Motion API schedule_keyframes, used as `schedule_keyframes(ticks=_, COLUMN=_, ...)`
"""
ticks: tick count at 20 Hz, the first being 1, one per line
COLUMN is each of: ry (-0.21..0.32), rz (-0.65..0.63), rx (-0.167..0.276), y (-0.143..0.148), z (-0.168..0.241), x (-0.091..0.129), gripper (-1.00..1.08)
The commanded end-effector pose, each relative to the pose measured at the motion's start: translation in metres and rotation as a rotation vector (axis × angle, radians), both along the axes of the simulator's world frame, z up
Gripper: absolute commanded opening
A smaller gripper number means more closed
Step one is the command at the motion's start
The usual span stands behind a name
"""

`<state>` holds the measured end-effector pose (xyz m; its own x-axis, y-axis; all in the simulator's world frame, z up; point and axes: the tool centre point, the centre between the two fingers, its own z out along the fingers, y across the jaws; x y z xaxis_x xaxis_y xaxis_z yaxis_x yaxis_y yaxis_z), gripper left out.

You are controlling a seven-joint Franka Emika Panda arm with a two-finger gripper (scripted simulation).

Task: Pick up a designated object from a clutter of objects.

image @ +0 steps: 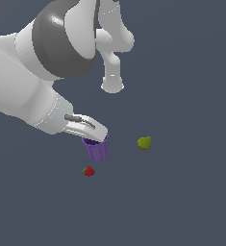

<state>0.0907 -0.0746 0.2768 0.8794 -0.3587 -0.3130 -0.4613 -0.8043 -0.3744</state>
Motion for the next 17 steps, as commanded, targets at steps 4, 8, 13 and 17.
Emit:
schedule_keyframes(ticks=4, ry=-0.083, rz=0.015, rx=0.003, y=-0.051, z=0.055, x=-0.009, gripper=-1.00)
schedule_keyframes(ticks=8, ry=-0.127, rz=0.023, rx=0.006, y=-0.079, z=0.084, x=-0.015, gripper=-1.00)
schedule_keyframes(ticks=13, ry=-0.156, rz=0.028, rx=0.009, y=-0.098, z=0.102, x=-0.018, gripper=-1.00)
schedule_keyframes(ticks=17, ry=-0.159, rz=0.028, rx=0.011, y=-0.101, z=0.104, x=-0.018, gripper=-1.00)
